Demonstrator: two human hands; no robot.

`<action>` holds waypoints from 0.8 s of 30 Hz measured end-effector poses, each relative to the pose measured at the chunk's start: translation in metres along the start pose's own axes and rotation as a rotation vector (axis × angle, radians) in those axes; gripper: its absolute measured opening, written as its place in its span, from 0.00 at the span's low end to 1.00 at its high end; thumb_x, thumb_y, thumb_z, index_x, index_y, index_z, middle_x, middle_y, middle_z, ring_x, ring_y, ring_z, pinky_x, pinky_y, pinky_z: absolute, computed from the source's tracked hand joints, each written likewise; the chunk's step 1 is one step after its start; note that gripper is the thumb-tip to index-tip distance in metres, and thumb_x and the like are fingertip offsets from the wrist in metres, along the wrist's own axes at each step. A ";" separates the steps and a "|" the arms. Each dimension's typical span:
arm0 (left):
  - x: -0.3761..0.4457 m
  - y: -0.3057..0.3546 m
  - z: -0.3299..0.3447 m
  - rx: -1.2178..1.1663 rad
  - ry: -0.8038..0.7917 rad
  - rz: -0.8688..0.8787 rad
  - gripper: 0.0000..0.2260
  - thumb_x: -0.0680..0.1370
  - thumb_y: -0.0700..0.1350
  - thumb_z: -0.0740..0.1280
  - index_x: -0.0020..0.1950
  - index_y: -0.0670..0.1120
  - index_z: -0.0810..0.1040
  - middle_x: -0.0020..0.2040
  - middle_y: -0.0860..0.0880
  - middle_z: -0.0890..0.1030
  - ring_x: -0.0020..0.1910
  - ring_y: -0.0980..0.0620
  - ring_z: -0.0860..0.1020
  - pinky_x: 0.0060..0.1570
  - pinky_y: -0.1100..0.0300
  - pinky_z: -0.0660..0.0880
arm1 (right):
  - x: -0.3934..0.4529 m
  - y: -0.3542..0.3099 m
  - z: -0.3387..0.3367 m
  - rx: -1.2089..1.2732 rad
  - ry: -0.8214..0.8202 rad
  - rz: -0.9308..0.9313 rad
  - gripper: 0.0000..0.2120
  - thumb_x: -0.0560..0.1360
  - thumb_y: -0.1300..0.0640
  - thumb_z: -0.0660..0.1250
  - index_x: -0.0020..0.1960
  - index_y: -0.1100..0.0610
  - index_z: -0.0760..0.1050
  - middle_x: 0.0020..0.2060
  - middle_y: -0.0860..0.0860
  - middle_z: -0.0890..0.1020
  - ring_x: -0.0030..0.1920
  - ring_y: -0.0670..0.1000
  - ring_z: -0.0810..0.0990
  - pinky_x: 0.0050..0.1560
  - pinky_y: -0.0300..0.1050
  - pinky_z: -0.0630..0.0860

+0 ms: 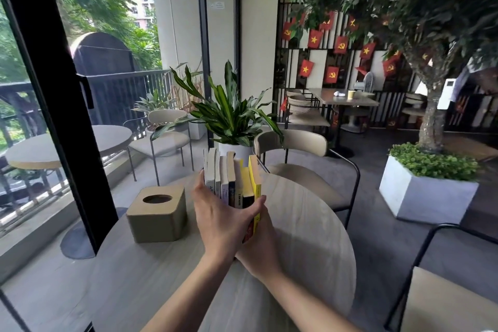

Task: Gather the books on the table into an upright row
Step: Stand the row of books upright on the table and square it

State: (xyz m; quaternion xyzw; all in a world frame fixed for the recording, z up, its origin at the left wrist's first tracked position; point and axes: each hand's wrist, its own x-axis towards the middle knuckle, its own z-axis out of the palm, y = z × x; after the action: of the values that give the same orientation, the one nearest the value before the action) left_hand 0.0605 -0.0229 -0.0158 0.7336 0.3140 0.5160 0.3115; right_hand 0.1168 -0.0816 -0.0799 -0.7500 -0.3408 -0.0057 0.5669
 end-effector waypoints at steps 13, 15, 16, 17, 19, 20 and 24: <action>0.001 -0.020 -0.010 -0.070 -0.080 -0.011 0.52 0.55 0.69 0.79 0.72 0.53 0.61 0.63 0.54 0.75 0.63 0.53 0.75 0.61 0.48 0.75 | -0.003 0.002 -0.006 0.015 -0.001 -0.062 0.40 0.57 0.42 0.80 0.64 0.44 0.65 0.56 0.42 0.78 0.57 0.41 0.78 0.54 0.49 0.80; 0.003 -0.026 -0.019 -0.031 -0.138 0.042 0.49 0.57 0.72 0.76 0.71 0.54 0.63 0.62 0.55 0.77 0.61 0.54 0.76 0.60 0.50 0.76 | -0.002 0.003 -0.010 0.011 -0.036 -0.072 0.44 0.57 0.41 0.81 0.67 0.44 0.64 0.59 0.43 0.77 0.60 0.43 0.77 0.56 0.49 0.79; 0.006 -0.030 -0.024 0.051 -0.168 0.102 0.48 0.59 0.74 0.73 0.72 0.54 0.63 0.62 0.54 0.76 0.62 0.53 0.75 0.60 0.50 0.75 | -0.001 0.004 -0.011 0.009 -0.060 -0.082 0.46 0.57 0.41 0.81 0.69 0.44 0.63 0.60 0.43 0.76 0.61 0.43 0.76 0.58 0.49 0.79; 0.011 -0.034 -0.029 0.182 -0.190 0.179 0.48 0.61 0.77 0.69 0.73 0.53 0.63 0.64 0.53 0.75 0.63 0.51 0.73 0.62 0.51 0.73 | -0.001 0.005 -0.012 0.006 -0.072 -0.081 0.47 0.58 0.41 0.81 0.70 0.44 0.62 0.61 0.43 0.76 0.62 0.44 0.76 0.58 0.48 0.78; 0.026 -0.042 -0.042 0.454 -0.278 0.287 0.53 0.60 0.83 0.59 0.77 0.54 0.59 0.70 0.49 0.70 0.67 0.46 0.66 0.67 0.47 0.68 | -0.001 0.005 -0.014 0.016 -0.065 -0.084 0.47 0.57 0.42 0.82 0.70 0.44 0.62 0.62 0.43 0.76 0.62 0.44 0.77 0.58 0.47 0.78; 0.035 -0.046 -0.048 0.534 -0.364 0.282 0.55 0.59 0.84 0.56 0.79 0.57 0.53 0.74 0.47 0.65 0.71 0.44 0.62 0.69 0.43 0.65 | -0.002 0.006 -0.014 0.019 -0.063 -0.080 0.47 0.57 0.43 0.83 0.69 0.45 0.62 0.62 0.43 0.77 0.61 0.44 0.77 0.57 0.45 0.78; 0.060 -0.065 -0.062 0.653 -0.705 0.215 0.60 0.54 0.84 0.60 0.75 0.65 0.32 0.80 0.45 0.49 0.77 0.41 0.53 0.73 0.36 0.55 | -0.003 0.006 -0.012 0.035 -0.063 -0.055 0.47 0.55 0.42 0.83 0.67 0.44 0.63 0.59 0.42 0.78 0.59 0.44 0.78 0.53 0.40 0.77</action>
State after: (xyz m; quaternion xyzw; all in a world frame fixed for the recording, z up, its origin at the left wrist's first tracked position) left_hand 0.0090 0.0718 -0.0161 0.9511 0.2575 0.1400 0.0974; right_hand 0.1226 -0.0942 -0.0818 -0.7302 -0.3788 0.0082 0.5686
